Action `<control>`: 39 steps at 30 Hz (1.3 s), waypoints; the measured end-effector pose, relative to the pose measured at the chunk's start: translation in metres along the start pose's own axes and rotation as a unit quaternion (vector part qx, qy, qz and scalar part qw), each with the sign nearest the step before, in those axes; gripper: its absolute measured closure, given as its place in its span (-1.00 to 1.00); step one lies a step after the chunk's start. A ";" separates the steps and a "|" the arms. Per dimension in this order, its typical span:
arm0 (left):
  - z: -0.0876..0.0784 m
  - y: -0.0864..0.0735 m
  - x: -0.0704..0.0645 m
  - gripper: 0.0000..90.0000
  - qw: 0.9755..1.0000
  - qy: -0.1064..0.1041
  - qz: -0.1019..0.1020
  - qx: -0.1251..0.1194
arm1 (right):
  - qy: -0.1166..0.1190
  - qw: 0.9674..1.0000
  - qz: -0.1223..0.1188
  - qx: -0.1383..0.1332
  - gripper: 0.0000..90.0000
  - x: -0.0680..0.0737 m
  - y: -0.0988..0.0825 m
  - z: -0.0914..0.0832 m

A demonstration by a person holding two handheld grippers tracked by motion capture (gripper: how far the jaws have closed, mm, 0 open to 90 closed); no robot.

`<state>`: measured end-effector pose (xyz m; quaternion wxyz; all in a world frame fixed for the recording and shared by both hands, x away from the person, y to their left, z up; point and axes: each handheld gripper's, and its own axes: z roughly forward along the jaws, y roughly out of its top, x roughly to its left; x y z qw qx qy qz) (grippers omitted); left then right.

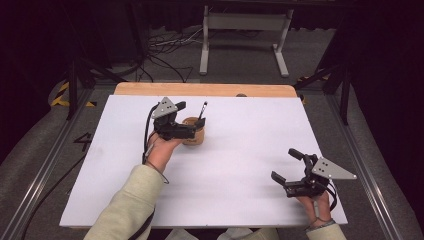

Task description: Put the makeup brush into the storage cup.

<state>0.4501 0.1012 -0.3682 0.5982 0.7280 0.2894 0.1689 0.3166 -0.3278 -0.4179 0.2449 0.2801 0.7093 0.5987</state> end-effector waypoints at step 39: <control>-0.114 -0.055 -0.002 -1.00 0.998 -0.059 -0.005 -0.023 | 0.003 0.999 -0.011 0.030 -1.00 -0.015 0.010 0.015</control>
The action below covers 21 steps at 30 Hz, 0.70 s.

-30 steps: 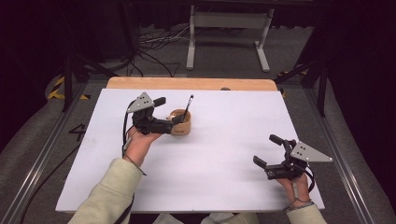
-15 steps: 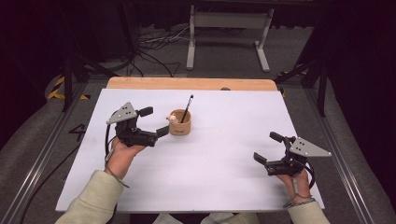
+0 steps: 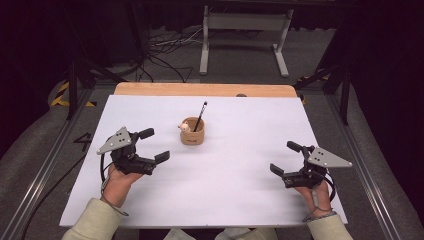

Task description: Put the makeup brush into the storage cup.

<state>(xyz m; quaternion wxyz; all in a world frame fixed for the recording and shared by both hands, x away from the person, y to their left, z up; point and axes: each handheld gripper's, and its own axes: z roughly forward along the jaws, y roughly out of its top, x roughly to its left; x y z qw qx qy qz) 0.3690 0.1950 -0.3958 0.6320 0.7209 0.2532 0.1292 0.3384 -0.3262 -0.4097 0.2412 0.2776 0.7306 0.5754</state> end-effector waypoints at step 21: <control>-0.022 -0.039 0.000 -1.00 1.000 -0.005 -0.008 0.022 | 0.010 1.000 -0.004 -0.006 -1.00 0.006 -0.010 0.001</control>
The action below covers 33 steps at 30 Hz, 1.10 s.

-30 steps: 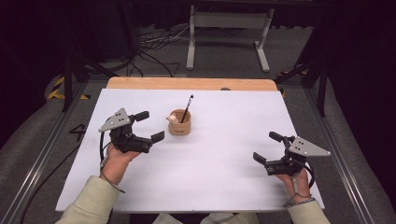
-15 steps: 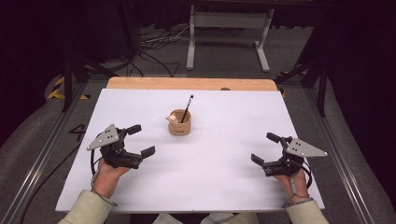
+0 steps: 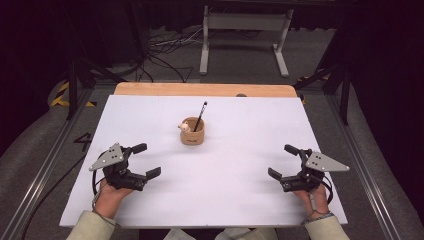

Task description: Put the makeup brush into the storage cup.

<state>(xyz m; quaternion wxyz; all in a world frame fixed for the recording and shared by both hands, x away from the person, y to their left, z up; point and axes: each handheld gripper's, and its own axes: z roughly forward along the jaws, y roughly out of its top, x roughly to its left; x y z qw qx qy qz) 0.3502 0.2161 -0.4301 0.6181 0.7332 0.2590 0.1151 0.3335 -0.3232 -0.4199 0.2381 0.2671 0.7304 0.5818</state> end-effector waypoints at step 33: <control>0.000 -0.036 -0.003 -0.99 1.000 -0.013 -0.018 0.012 | 0.014 0.999 0.011 0.027 -1.00 0.003 -0.022 0.005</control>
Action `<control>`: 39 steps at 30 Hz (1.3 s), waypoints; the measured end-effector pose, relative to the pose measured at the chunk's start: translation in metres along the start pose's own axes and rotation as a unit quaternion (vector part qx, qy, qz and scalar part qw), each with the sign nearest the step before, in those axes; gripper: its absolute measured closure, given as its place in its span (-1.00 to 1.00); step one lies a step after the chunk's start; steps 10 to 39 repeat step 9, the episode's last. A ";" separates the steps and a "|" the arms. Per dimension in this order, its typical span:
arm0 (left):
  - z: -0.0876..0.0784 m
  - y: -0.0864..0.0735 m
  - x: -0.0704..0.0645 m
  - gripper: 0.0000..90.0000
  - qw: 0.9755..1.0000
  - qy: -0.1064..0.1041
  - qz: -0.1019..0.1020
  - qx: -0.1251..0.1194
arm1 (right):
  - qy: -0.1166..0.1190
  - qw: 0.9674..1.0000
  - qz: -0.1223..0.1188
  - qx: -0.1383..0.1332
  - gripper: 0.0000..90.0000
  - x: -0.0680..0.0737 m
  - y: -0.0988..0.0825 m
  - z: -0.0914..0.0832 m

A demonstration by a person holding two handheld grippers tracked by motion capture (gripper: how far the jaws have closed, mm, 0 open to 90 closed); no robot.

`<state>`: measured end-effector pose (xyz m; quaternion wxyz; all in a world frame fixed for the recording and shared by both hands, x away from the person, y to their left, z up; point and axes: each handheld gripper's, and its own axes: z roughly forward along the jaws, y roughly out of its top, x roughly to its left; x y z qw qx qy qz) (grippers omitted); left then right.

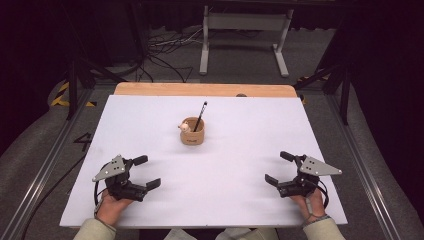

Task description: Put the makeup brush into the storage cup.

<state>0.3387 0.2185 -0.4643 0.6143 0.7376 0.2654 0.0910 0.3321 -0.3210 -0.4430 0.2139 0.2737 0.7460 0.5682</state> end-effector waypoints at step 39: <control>-0.002 0.000 0.001 -0.99 1.000 -0.002 0.001 -0.026 | -0.002 1.000 -0.001 0.000 -1.00 0.001 0.001 0.000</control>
